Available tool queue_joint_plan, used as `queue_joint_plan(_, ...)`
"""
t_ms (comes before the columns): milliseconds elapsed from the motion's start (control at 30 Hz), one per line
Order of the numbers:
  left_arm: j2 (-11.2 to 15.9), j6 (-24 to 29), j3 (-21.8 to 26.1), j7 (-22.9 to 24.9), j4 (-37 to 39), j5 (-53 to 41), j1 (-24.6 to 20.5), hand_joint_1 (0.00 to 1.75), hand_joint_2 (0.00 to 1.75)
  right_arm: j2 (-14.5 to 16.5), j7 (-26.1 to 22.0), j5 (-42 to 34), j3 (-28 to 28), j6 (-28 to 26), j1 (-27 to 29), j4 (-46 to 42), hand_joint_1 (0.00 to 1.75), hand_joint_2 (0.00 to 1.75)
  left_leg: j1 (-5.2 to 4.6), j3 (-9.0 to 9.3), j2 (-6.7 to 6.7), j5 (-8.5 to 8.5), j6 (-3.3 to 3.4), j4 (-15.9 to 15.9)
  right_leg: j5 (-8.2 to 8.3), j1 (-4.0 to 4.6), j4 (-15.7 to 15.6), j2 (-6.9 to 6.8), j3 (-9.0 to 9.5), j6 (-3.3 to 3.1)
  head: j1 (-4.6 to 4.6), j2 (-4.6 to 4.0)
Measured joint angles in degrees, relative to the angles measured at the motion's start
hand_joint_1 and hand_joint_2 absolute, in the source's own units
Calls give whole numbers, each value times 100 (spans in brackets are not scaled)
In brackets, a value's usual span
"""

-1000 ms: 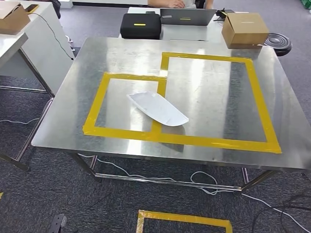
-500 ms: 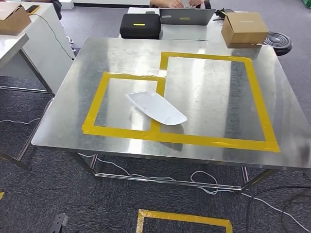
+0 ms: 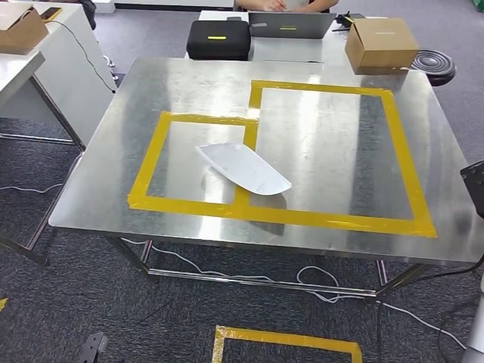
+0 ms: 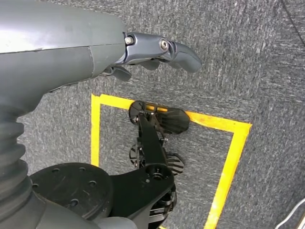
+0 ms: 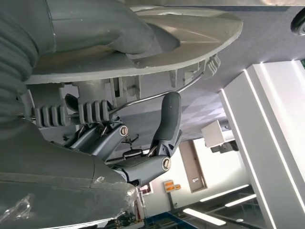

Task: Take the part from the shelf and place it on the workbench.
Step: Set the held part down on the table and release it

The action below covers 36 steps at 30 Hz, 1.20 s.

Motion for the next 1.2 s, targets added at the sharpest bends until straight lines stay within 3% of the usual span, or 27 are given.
queue_joint_plan(233, 1, -51, -11, -25, 18, -41, -2, 0, 175, -119, -633, 541, 464, 81, -223, 355, 175, 175, 0, -19, 1, 5, -4, -1, 8, 0, 5, 11, -17, -3, -1, 0)
queue_joint_plan(433, 2, -123, -74, 2, 86, -49, -34, 0, 175, -67, -596, 1040, 1556, 145, -1154, 1397, 175, 175, 2, -33, 2, 31, -11, -1, 24, -1, 16, 11, -38, -9, 0, 0)
queue_joint_plan(733, 7, -216, -148, 71, 198, -113, -77, 0, 175, 601, -629, 1352, 3271, -99, -2410, 3142, 175, 175, 12, -64, -1, 57, -35, -2, 36, 9, 37, 5, -82, -26, -2, 0)
queue_joint_plan(1200, 24, -144, -211, 105, 266, -20, -87, 0, 175, 1463, -693, 1326, 4498, -25, -3407, 5135, 175, 175, 17, -81, -9, 58, -37, -2, 40, 17, 38, 2, -100, -35, -3, 0)
